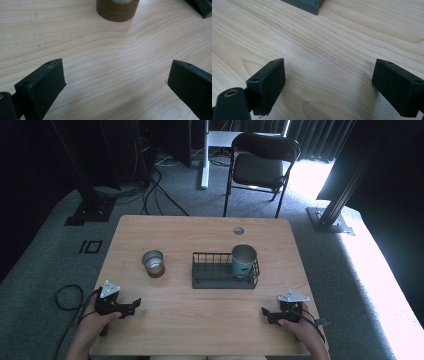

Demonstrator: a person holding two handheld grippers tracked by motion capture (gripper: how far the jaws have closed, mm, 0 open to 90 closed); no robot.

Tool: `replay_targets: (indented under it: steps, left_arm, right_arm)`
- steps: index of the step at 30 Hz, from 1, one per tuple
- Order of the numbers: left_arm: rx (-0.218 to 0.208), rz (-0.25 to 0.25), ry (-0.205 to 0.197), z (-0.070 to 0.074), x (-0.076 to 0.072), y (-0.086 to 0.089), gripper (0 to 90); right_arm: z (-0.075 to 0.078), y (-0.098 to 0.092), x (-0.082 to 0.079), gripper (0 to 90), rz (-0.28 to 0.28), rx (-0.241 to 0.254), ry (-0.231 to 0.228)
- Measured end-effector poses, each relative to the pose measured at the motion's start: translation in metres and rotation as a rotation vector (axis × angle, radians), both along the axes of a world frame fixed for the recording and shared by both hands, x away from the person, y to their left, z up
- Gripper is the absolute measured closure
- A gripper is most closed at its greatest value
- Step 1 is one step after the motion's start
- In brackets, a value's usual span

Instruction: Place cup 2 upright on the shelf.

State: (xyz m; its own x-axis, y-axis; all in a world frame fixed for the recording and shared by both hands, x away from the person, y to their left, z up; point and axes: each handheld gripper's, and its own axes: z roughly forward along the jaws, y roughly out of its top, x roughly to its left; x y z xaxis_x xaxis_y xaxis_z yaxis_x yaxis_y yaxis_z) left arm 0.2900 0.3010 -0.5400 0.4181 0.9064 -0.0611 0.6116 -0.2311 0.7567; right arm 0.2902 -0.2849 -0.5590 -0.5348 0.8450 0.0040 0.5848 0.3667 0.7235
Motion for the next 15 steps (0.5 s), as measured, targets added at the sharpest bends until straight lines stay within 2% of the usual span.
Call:
replay_targets:
  steps: [15]
  left_arm:
    - [-0.021,-0.013,-0.043,0.008,0.016,-0.007,1.7]
  right_arm:
    - [0.000,0.000,0.000,11.1,0.000,0.000,0.000]
